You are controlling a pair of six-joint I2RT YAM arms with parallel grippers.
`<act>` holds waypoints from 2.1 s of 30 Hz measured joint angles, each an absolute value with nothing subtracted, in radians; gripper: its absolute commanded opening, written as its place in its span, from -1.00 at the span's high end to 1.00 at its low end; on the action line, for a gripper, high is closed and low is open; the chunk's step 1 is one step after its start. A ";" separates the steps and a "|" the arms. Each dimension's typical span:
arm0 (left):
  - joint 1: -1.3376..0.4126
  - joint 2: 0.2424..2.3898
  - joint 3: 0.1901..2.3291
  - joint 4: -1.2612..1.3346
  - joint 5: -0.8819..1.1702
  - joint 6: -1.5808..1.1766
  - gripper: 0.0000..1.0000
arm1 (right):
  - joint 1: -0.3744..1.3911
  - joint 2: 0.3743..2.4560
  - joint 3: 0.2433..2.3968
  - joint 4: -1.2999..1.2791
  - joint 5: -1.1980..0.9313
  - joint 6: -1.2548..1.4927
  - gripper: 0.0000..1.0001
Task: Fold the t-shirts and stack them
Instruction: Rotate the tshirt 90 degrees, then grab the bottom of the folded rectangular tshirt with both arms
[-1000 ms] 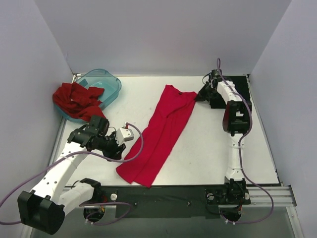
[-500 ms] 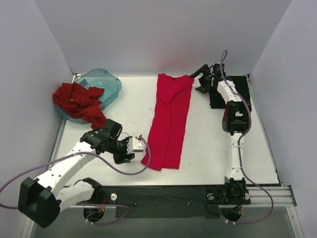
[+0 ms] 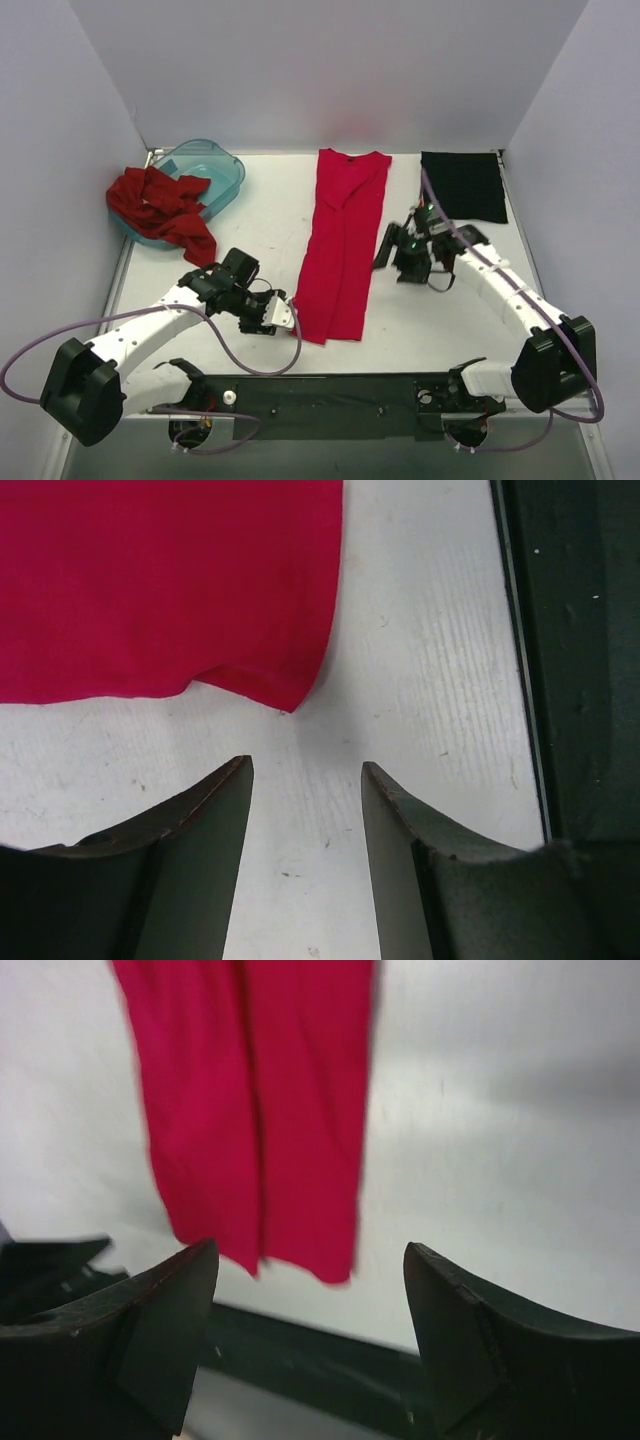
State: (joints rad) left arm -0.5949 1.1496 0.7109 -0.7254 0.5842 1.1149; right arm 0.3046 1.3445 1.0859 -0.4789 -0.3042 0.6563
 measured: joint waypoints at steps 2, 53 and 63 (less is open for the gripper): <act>-0.601 1.125 0.682 -0.715 0.598 1.108 -0.15 | 0.399 1.299 0.935 -0.506 -0.318 0.692 -0.30; -1.112 1.325 0.581 -0.165 0.397 1.266 0.30 | 0.421 1.270 0.414 -0.362 -0.598 0.819 0.94; -1.157 1.323 0.541 -0.102 0.395 1.132 1.00 | 0.428 1.246 0.484 -0.405 -0.583 0.792 1.00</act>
State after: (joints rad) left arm -1.1572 1.3231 0.5411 -0.1017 0.3946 1.1316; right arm 0.4282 1.2457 0.4839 -0.4049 -0.5831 0.7921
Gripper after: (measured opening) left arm 0.019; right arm 0.021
